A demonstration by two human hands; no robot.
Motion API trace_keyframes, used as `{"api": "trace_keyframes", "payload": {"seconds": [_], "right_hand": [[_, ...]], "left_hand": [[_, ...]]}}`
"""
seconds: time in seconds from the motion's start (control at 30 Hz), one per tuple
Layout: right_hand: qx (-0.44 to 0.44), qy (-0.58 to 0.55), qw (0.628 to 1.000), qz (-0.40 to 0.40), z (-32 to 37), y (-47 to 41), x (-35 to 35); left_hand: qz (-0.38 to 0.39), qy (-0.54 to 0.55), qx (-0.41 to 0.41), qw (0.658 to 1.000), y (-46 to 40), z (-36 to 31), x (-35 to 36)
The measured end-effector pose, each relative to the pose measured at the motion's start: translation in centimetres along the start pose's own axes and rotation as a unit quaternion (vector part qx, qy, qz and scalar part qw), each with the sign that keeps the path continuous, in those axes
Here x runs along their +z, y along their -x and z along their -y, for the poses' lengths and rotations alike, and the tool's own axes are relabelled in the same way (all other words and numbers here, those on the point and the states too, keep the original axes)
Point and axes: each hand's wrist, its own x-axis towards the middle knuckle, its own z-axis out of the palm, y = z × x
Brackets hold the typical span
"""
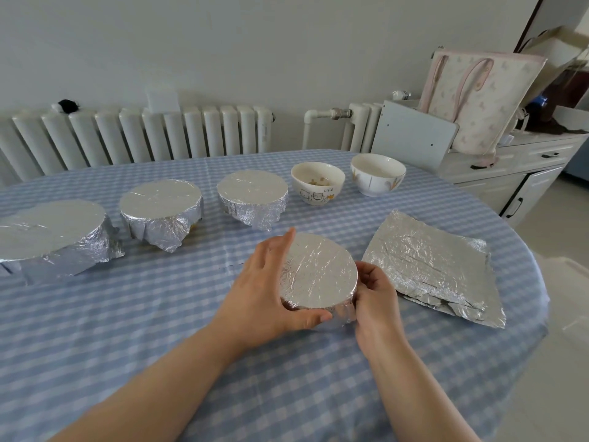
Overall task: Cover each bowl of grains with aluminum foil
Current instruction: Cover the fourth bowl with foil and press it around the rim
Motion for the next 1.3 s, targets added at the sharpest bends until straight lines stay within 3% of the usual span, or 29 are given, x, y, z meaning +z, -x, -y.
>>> {"api": "trace_keyframes", "payload": {"seconds": [0.33, 0.43, 0.53, 0.6, 0.8, 0.9, 1.0, 1.07, 1.3], "right_hand": [[0.034, 0.05, 0.998, -0.002, -0.1, -0.9, 0.1], [0.003, 0.147, 0.989, -0.011, -0.5, -1.4, -0.3], [-0.054, 0.304, 0.951, -0.022, -0.6, -2.0, -0.9], [-0.061, 0.337, 0.939, -0.018, -0.8, -2.3, -1.2], [-0.066, 0.311, 0.947, -0.054, -0.4, -2.5, -1.7], [-0.03, 0.211, 0.977, 0.0, 0.4, -1.5, -2.2], [-0.072, 0.317, 0.944, 0.061, 1.2, 0.2, -2.1], [-0.115, 0.375, 0.918, 0.058, 1.5, 1.0, -1.7], [-0.101, 0.322, 0.938, 0.077, 1.6, 1.2, -1.3]], "left_hand": [[-0.003, 0.002, 0.006, 1.0, -0.1, 0.2, 0.1], [-0.001, 0.004, 0.005, 1.0, -0.1, 0.2, 0.1], [0.002, 0.007, 0.002, 1.0, -0.1, 0.2, 0.0], [0.003, 0.007, 0.001, 1.0, -0.1, 0.2, 0.0], [0.005, -0.006, 0.005, 1.0, -0.1, 0.2, 0.0], [0.002, -0.01, 0.005, 1.0, 0.0, 0.1, 0.1], [-0.004, -0.011, 0.007, 1.0, -0.1, 0.0, 0.2], [-0.008, -0.01, 0.004, 1.0, -0.1, -0.1, 0.3], [-0.037, -0.006, -0.028, 0.999, 0.5, -0.6, 0.9]]}}
